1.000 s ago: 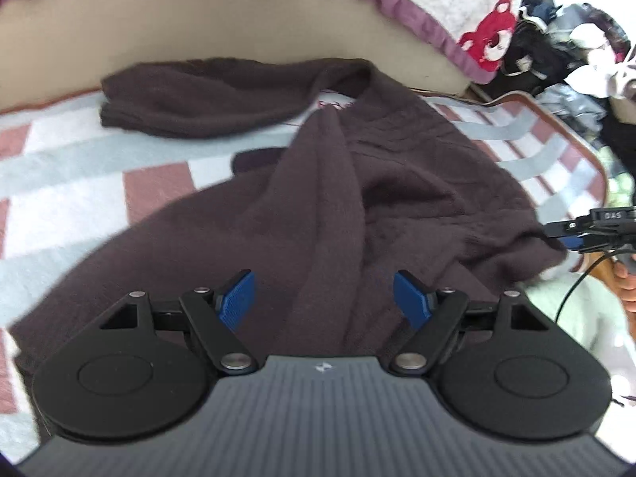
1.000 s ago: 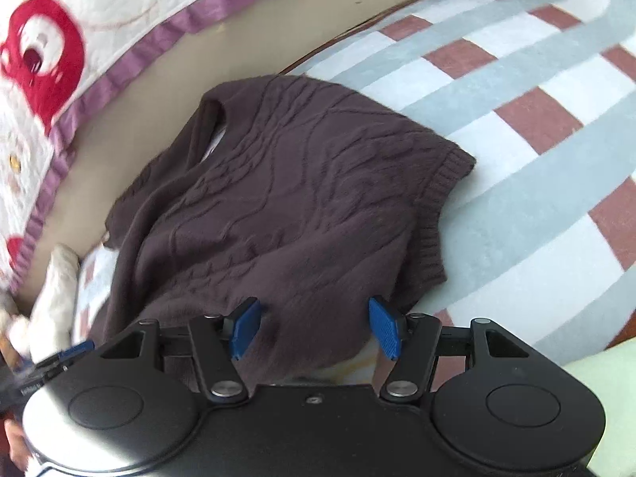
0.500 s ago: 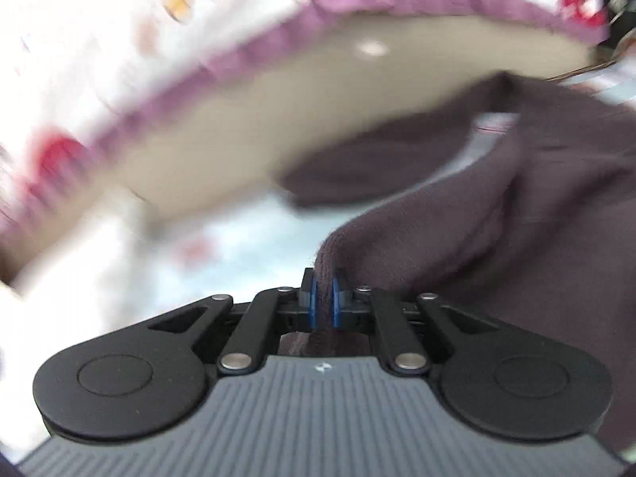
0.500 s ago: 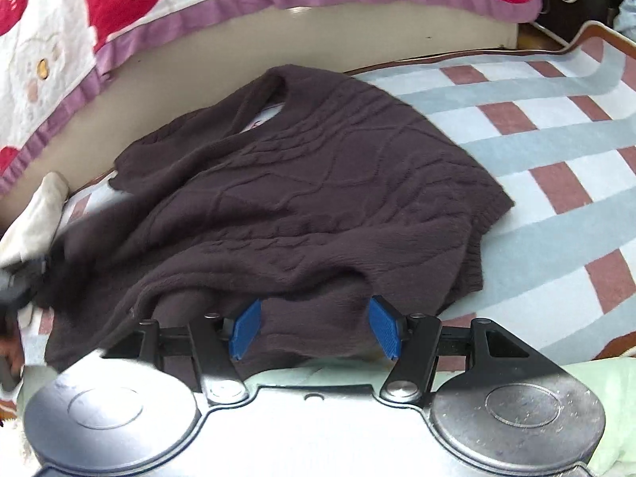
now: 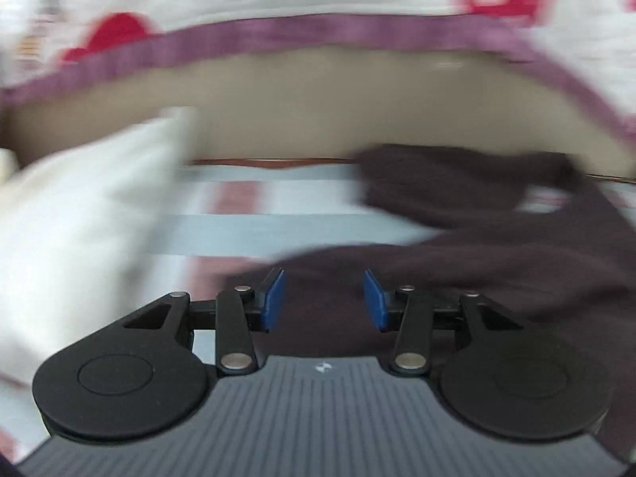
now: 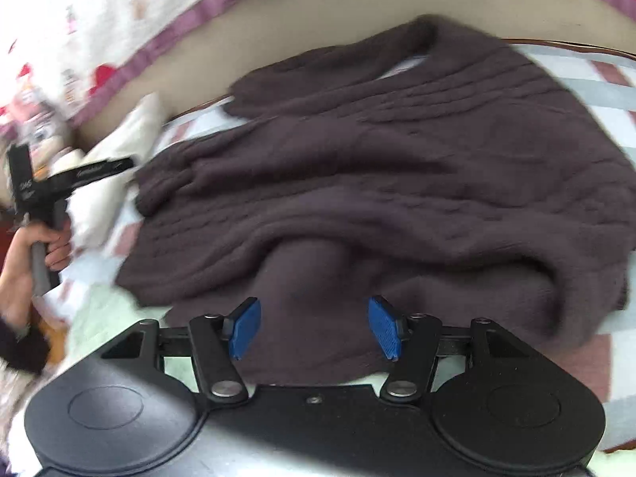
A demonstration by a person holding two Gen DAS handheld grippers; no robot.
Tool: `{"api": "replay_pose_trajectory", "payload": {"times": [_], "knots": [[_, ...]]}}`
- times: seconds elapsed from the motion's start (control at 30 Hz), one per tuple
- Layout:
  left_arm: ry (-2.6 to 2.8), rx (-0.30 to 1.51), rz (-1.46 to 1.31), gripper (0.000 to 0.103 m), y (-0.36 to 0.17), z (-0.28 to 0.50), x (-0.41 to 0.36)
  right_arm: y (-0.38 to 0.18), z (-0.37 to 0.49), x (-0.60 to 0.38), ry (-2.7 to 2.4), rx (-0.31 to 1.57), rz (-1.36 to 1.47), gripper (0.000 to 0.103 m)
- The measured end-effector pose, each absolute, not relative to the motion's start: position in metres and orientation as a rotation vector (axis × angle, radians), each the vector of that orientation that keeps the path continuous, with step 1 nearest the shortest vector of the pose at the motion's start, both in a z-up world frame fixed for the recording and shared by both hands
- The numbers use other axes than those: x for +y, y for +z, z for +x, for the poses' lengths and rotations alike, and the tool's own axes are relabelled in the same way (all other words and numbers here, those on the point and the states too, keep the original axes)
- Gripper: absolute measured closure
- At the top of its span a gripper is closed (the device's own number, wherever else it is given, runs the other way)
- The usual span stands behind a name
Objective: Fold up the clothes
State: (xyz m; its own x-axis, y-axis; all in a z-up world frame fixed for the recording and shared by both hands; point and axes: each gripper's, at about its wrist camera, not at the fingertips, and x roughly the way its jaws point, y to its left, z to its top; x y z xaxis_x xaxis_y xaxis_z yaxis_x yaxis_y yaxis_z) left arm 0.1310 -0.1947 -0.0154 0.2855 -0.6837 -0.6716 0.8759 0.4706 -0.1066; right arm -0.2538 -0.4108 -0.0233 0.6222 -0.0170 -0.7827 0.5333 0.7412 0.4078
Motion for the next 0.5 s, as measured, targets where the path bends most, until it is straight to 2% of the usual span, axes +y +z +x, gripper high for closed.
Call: {"api": "replay_pose_trajectory", "payload": {"times": [0.17,0.27,0.3,0.33,0.5], "knots": [[-1.396,0.771,0.472,0.044,-0.014,0.063,-0.213,-0.032,-0.246,-0.396,-0.308,0.921,0.594,0.037],[-1.472,0.776,0.544,0.044,-0.021,0.032,-0.223,-0.048,-0.232,-0.386,-0.307,0.978,0.508,0.034],[-1.488,0.786,0.551,0.044,-0.024,0.026,-0.225,-0.053,-0.230,-0.385,-0.310,0.980,0.475,0.042],[-1.505,0.781,0.555,0.044,-0.026,0.021,-0.226,-0.055,-0.228,-0.383,-0.312,0.969,0.448,0.091],[-1.726,0.570,0.501,0.042,-0.004,-0.011,-0.203,-0.013,-0.276,-0.382,-0.362,0.754,0.560,0.091]]}}
